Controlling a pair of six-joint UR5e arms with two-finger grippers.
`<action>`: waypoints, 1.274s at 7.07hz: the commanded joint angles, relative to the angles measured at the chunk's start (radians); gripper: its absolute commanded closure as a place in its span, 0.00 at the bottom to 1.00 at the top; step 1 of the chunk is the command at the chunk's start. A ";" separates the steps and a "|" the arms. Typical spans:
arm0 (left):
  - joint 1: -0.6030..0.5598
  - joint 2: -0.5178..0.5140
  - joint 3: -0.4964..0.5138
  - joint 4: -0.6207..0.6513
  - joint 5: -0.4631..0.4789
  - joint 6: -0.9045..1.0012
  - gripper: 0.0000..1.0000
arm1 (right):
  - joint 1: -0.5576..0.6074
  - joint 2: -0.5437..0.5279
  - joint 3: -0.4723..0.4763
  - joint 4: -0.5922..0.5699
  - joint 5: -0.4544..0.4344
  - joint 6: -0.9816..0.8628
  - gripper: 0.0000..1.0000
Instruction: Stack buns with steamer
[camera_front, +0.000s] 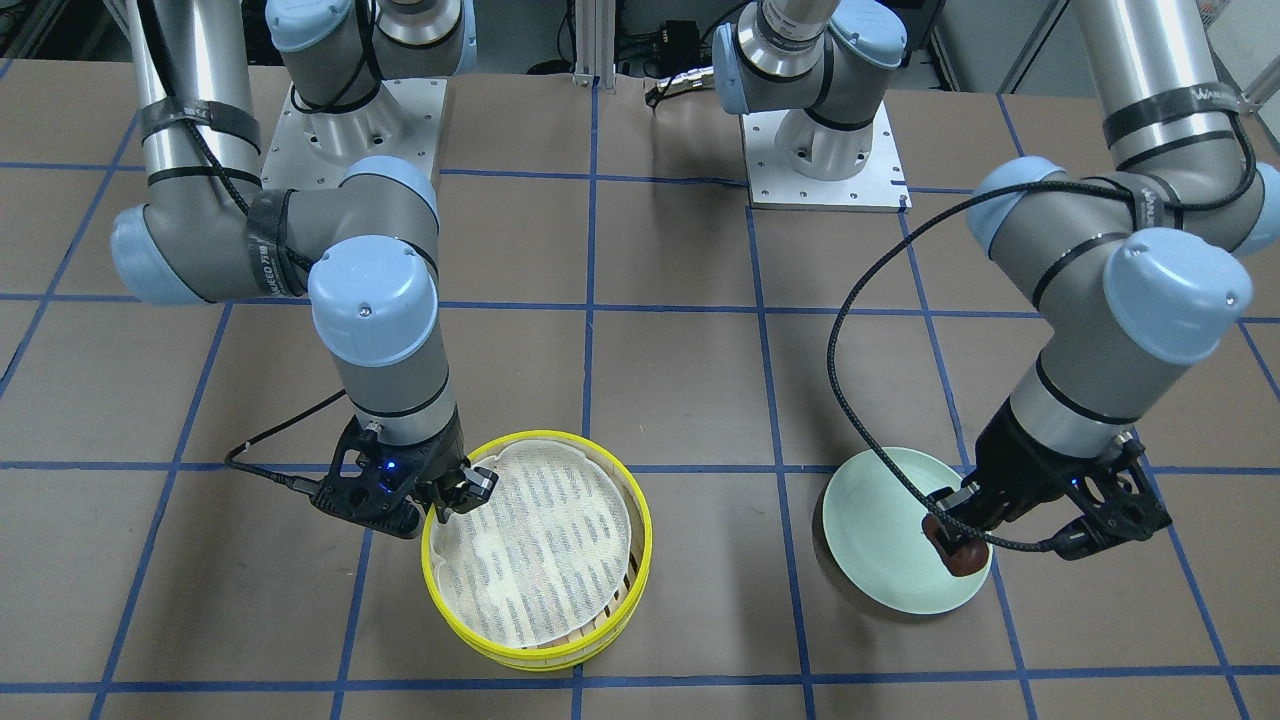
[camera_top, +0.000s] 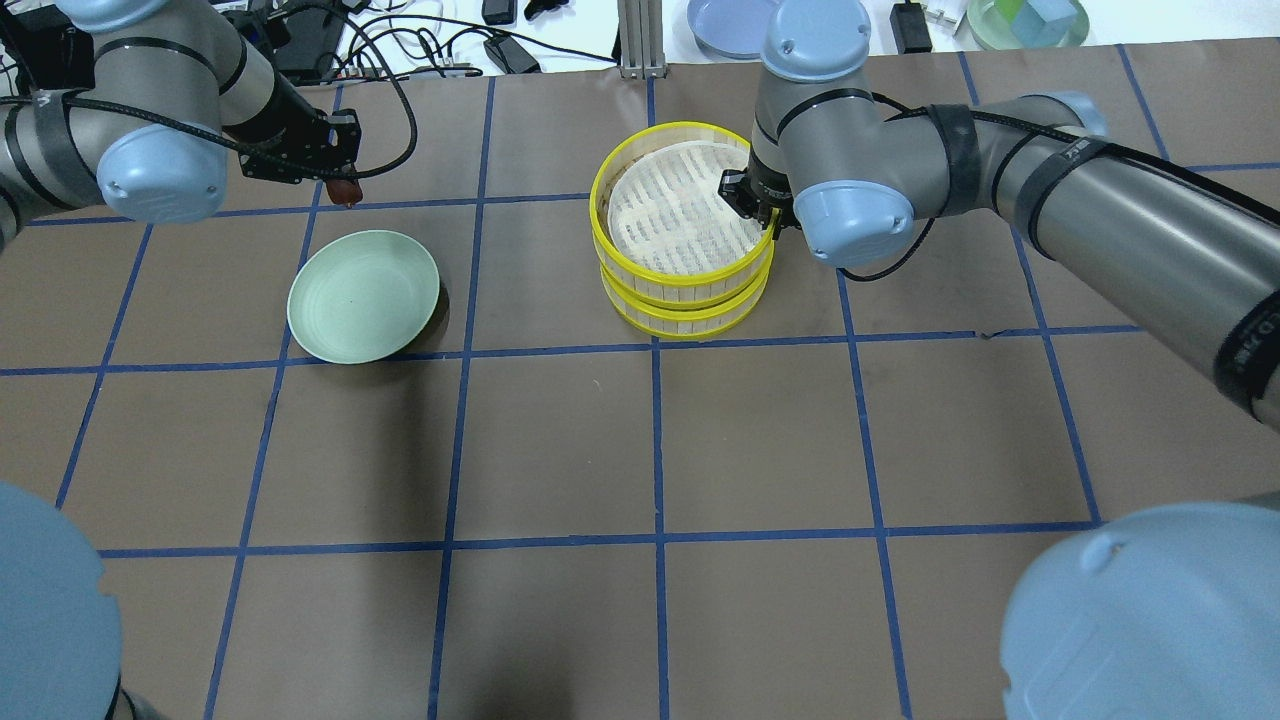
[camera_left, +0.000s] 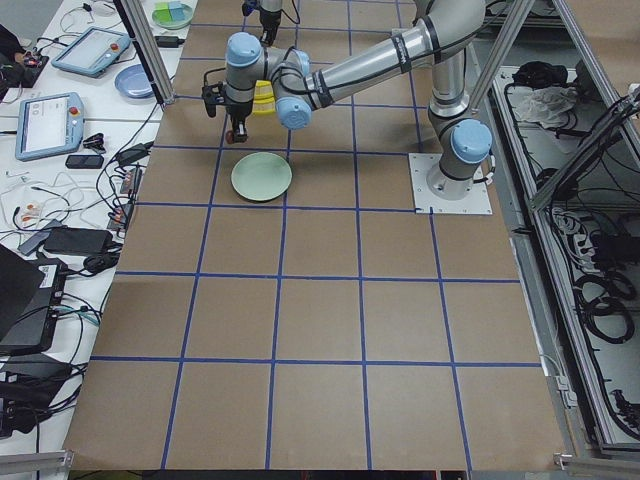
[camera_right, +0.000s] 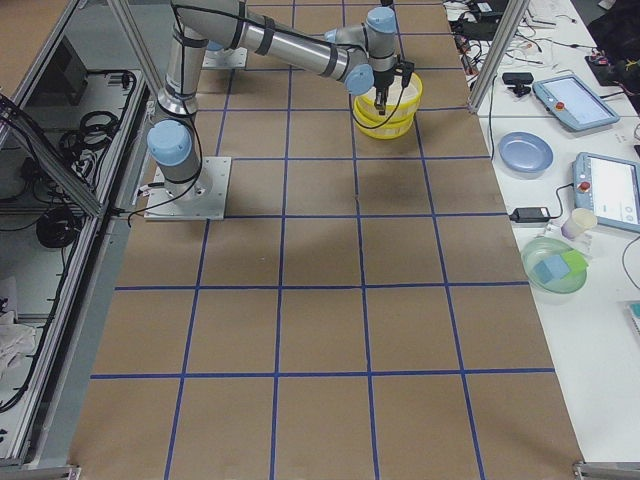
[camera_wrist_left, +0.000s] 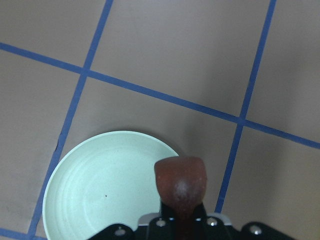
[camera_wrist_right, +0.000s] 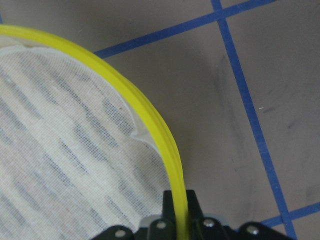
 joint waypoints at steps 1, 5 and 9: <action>-0.062 0.052 0.000 -0.026 0.113 -0.102 1.00 | -0.006 0.002 0.008 -0.006 0.009 0.000 1.00; -0.162 0.046 -0.006 -0.026 0.025 -0.424 1.00 | -0.006 0.003 0.017 0.005 0.010 0.002 1.00; -0.221 0.028 -0.014 -0.028 -0.114 -0.690 1.00 | -0.006 0.002 0.028 0.003 0.006 -0.009 1.00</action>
